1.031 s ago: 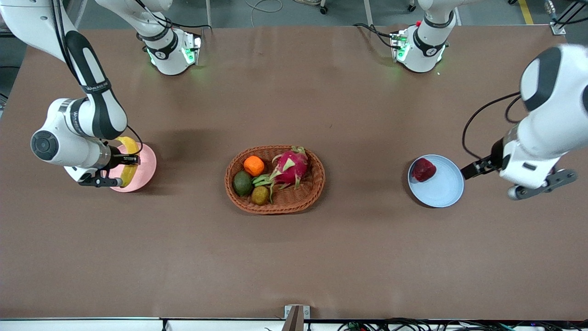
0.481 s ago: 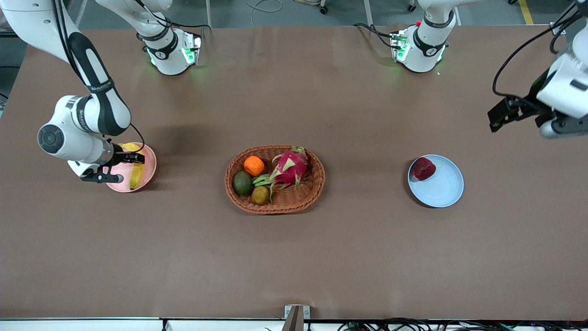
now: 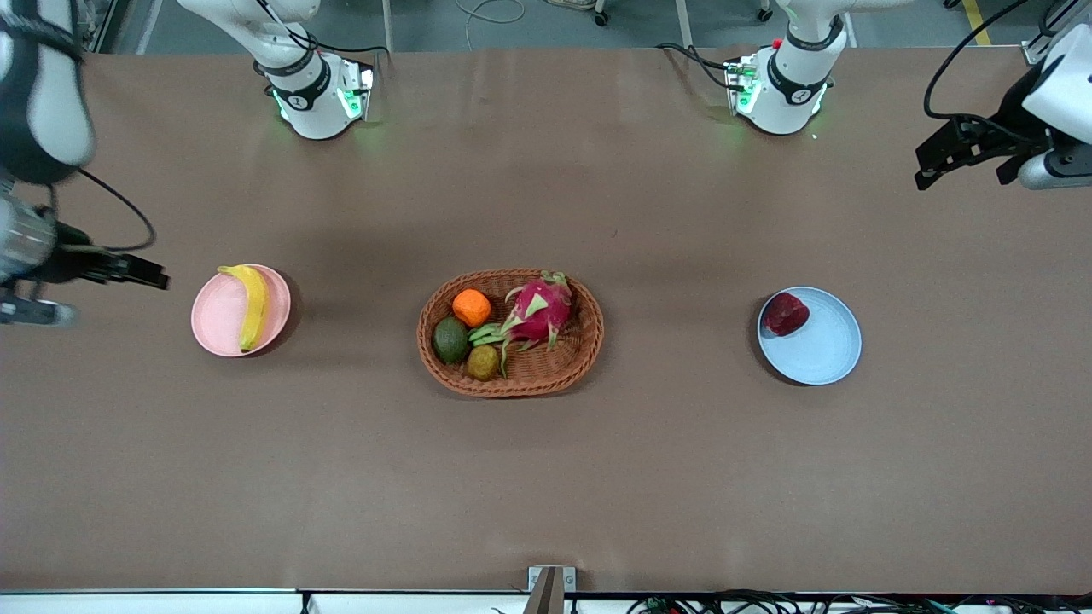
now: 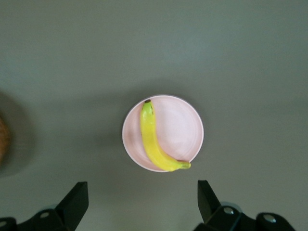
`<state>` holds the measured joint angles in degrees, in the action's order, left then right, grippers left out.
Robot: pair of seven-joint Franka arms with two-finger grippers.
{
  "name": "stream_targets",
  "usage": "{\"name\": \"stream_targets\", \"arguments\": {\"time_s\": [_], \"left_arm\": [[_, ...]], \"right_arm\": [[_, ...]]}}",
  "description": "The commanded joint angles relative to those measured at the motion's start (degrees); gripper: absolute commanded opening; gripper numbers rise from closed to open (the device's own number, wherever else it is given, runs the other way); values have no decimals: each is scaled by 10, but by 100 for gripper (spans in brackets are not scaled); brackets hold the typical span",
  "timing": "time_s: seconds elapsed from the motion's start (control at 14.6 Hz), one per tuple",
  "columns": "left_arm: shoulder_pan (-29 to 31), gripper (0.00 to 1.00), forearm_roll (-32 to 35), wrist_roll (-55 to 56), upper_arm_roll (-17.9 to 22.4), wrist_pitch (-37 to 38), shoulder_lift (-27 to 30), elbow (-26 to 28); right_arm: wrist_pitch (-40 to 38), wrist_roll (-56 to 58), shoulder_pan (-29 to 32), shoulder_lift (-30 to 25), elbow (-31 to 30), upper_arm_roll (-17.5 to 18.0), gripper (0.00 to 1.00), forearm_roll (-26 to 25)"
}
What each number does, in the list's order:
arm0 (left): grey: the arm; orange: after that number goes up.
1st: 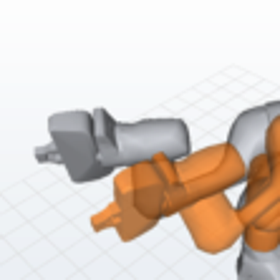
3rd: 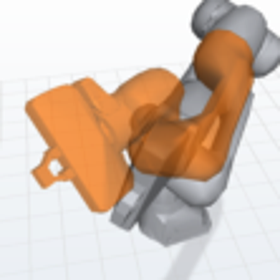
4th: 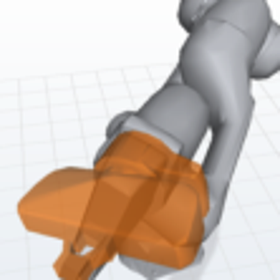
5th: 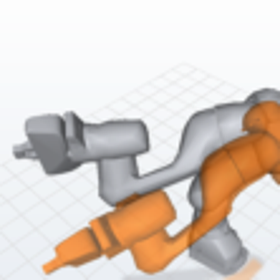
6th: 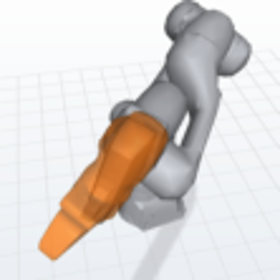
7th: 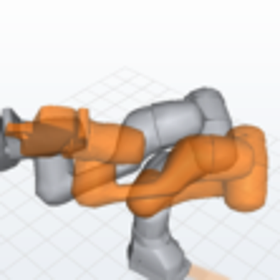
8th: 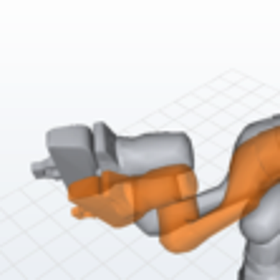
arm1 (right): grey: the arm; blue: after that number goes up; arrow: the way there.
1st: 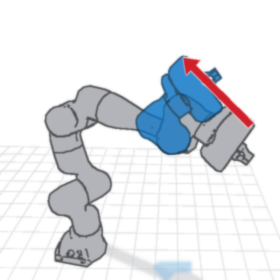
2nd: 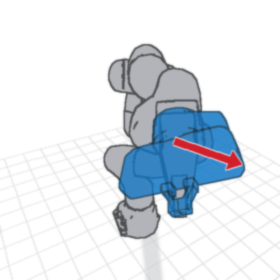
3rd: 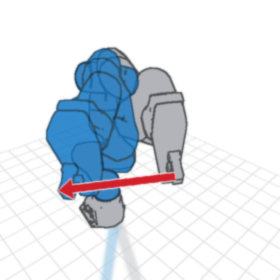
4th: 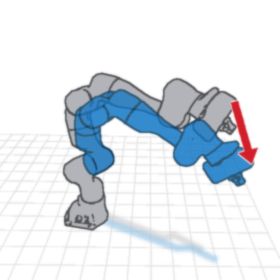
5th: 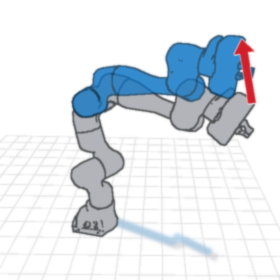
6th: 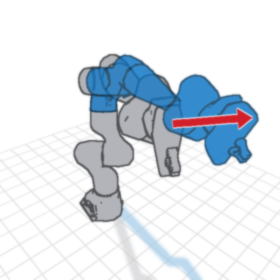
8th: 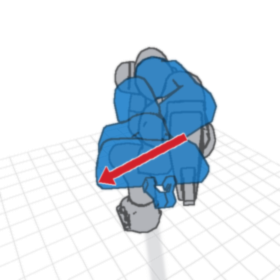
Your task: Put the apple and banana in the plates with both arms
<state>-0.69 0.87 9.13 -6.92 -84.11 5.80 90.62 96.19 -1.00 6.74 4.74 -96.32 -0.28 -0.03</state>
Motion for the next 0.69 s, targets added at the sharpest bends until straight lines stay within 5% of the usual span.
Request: {"name": "stream_targets", "arguments": {"time_s": [0.0, 0.62], "left_arm": [[-2, 100, -5, -4, -2, 6, 19, 18], [2, 100, 1, -8, -1, 11, 16, 12]], "right_arm": [[-58, -23, -15, 22, 102, 8, 100, -8], [-57, 17, -27, 23, 155, 4, 100, -10]]}}
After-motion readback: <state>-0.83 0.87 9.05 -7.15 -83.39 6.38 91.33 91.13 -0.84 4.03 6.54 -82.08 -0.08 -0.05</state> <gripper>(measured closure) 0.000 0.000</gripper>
